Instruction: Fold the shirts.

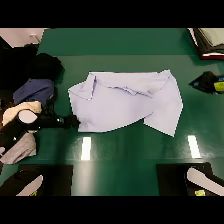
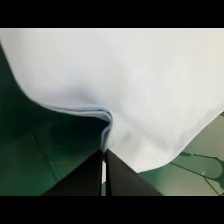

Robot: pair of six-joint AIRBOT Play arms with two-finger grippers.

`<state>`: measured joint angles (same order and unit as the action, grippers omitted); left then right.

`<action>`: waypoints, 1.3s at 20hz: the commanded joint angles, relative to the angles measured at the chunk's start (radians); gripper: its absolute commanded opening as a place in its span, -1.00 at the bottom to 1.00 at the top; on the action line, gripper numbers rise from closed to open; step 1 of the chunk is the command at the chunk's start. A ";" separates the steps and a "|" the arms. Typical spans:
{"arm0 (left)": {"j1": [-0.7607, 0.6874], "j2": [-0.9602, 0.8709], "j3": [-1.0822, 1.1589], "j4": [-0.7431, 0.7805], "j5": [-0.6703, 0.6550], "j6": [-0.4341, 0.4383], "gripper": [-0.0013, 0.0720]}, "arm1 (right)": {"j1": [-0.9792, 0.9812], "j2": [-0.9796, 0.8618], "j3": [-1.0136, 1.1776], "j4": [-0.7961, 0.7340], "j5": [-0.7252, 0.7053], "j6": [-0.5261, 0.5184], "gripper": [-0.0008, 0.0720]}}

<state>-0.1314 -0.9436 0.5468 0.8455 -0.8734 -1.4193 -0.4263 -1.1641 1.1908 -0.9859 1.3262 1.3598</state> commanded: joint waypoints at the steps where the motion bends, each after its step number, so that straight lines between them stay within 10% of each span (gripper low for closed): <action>1: 0.000 0.001 0.188 0.259 -0.098 -0.048 -0.91 | -0.067 -0.002 -0.098 -0.137 0.006 0.000 -0.13; 22: 0.000 0.000 0.384 0.379 -0.138 -0.149 -0.91 | 0.033 -0.401 -0.096 -0.079 -0.073 -0.132 0.09; 26: 0.000 0.001 0.384 0.374 -0.132 -0.153 -0.91 | 0.068 -0.396 -0.095 -0.079 -0.081 -0.150 -0.92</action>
<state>-0.1314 -0.9440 0.9298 1.2228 -1.0100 -1.5696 -0.3847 -1.5639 1.0935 -1.0622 1.2488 1.2221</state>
